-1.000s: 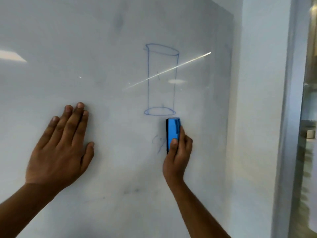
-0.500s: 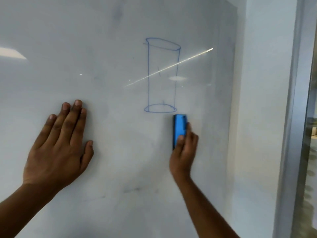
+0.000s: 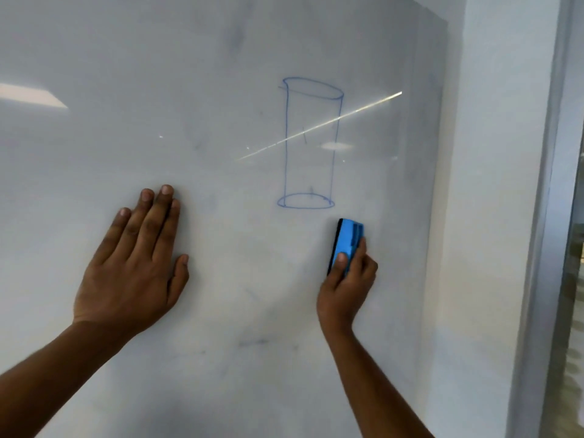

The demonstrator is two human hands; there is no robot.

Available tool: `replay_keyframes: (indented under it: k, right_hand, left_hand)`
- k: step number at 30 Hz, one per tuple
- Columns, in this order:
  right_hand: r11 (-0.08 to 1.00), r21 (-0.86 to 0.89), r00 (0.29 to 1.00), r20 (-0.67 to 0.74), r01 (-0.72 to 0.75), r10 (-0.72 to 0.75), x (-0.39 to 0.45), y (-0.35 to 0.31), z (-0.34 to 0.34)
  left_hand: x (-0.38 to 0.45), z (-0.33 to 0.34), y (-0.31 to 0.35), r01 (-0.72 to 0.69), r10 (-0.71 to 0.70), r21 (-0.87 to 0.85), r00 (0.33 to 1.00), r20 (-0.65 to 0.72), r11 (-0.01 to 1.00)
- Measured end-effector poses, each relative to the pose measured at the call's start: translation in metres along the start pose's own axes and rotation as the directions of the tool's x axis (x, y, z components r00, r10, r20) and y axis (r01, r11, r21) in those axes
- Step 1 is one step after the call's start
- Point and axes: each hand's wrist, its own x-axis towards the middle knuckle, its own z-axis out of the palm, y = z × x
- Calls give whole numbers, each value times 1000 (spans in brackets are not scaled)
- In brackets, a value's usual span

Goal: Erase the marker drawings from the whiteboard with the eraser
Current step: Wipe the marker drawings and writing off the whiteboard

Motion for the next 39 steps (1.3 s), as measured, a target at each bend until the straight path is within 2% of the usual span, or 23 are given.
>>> replay_keyframes:
  k: [2,4,5,6,7,8,10,13,15,17,19,21,22,23,24,25,27,28,30,32,35,37,39]
  right_hand:
    - [971,45,965,111,234,-237,-53,-18,1]
    - [901,101,853,291,422,-433,-91,-18,-10]
    - [868,118,799,347,483,-492,-92,-11,-16]
    - [855,123,780,361,504,-511,-82,-6,-21]
    - [874,108,811,332,474,-481,-65,-1,-22]
    - [912,66,875,264,404,-406,-42,1,-20]
    - [982,-35,979,98,185,-181,17,-4,-11]
    - [995,-52,996,19,-87,88,100,-30,6]
    - [998,-26,998,13,-66,66,117,-56,21]
    - [987,-12,987,17,159,-159,95,-82,33]
    - [905,22,900,97,424,-424,43,-97,35]
    - [763,78,725,260,642,-637,-2,-85,26]
    - [695,102,642,307,712,-703,-12,-71,19]
    - [654,108,597,320,749,-736,-10,-55,12]
    - [672,88,623,302,735,-721,0,-42,6]
    - [743,37,713,255,668,-653,16,-32,3]
    - [914,-84,916,100,396,-388,59,-29,7]
    - [962,-109,968,32,250,-248,83,-35,12]
    - [991,-124,997,-36,58,-63,116,-58,26]
    - [990,-126,996,-48,62,-69,119,-83,41]
    - [922,-58,924,13,383,-383,66,-108,51]
    - [797,16,785,162,604,-598,21,-103,45]
    - [664,51,631,263,746,-730,1,-79,31]
  left_hand:
    - [1,-5,1,2,-2,0,1000,23,1000]
    - [3,-9,1,19,-19,-10,999,39,1000]
    - [3,-11,1,23,-22,-24,999,45,999]
    - [4,-13,-1,20,-18,-35,999,49,999]
    - [6,-15,-4,10,-8,-35,999,47,999]
    - [11,-17,-10,-1,2,-25,999,43,1000]
    - [25,-20,-24,-17,17,0,999,36,1000]
    - [43,-21,-39,-12,11,23,999,39,1000]
    - [45,-18,-39,-14,13,34,1000,20,999]
    - [42,-14,-38,-16,16,34,1000,-7,999]
    - [42,-13,-39,-24,24,29,1000,-13,999]
    - [42,-15,-41,-27,27,29,1000,-5,999]
    - [42,-16,-41,-30,30,30,1000,1,999]
    - [41,-16,-40,-32,32,31,999,5,999]
    - [40,-17,-39,-34,34,33,999,7,999]
    - [39,-17,-39,-33,32,33,999,6,999]
    - [39,-16,-38,-31,31,38,1000,0,999]
    - [39,-15,-38,-30,30,40,1000,-5,999]
    - [40,-14,-37,-36,37,44,999,-12,998]
    - [42,-15,-38,-44,44,48,999,-3,998]
    - [44,-18,-39,-42,41,53,999,23,998]
    - [45,-20,-40,-39,37,46,999,40,998]
    - [45,-22,-42,-45,43,28,998,55,999]
